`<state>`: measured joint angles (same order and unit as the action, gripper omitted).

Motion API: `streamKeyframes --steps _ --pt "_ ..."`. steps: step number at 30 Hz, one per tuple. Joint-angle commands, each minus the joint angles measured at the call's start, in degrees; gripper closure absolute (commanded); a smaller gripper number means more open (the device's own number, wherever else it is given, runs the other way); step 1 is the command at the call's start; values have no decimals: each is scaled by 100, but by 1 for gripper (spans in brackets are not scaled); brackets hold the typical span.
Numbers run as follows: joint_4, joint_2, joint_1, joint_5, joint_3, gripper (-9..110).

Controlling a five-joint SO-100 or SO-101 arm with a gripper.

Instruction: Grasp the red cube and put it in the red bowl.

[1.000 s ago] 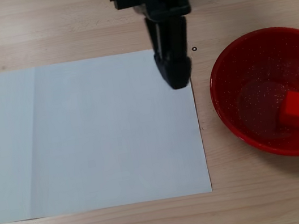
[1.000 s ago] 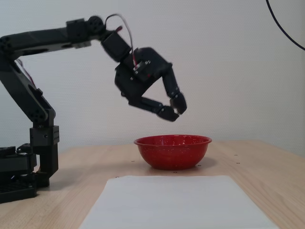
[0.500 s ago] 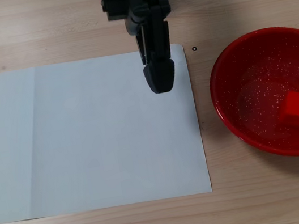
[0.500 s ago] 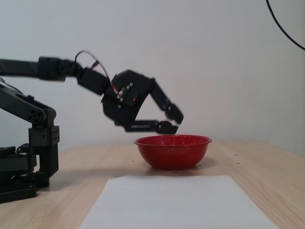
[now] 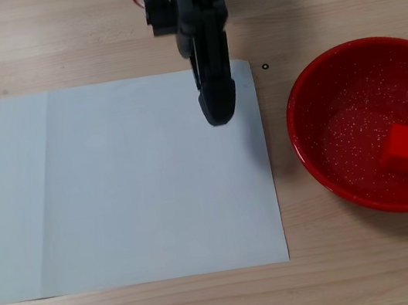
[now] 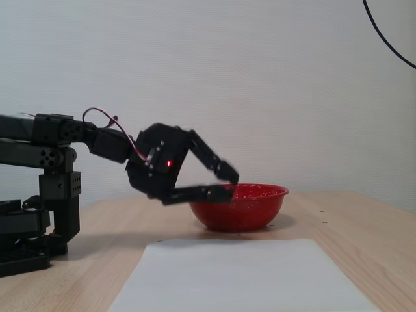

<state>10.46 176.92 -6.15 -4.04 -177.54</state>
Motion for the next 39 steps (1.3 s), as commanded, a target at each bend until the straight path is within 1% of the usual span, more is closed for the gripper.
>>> streamKeyframes --steps 1,4,7,12,19,26,39 --pt "193 378 -123 -290 -18 101" --pt "703 562 -255 -519 -18 101" --pt "1292 782 -369 -501 -26 101" --pt "2329 1081 -290 -483 -26 101" --pt "3313 1081 -246 -510 -26 101" --pt "3999 1081 -281 -334 -26 101" --pt "4061 1081 -229 -475 -26 101"
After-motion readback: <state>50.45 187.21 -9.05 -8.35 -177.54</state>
